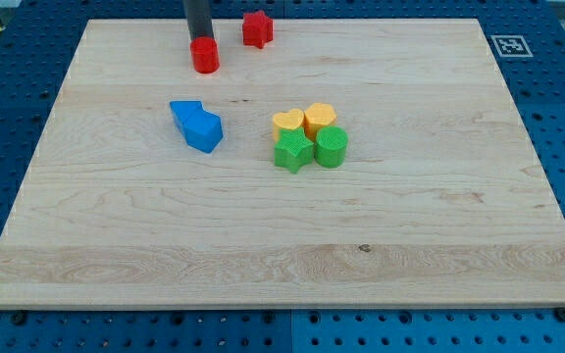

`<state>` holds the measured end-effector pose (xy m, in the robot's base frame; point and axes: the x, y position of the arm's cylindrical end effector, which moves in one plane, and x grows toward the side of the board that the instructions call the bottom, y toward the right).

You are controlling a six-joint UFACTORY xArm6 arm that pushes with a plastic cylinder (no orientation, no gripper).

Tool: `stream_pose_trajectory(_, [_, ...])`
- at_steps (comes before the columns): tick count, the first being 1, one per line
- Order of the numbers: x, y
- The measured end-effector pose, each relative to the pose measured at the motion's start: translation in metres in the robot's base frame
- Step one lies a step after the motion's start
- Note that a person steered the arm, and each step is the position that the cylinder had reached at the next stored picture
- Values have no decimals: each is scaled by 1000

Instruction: Move the red circle to the top right side of the blue triangle

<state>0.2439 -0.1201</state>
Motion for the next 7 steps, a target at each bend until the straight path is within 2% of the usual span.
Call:
stream_pose_trajectory(5, [35,0])
stream_pose_trajectory(7, [75,1])
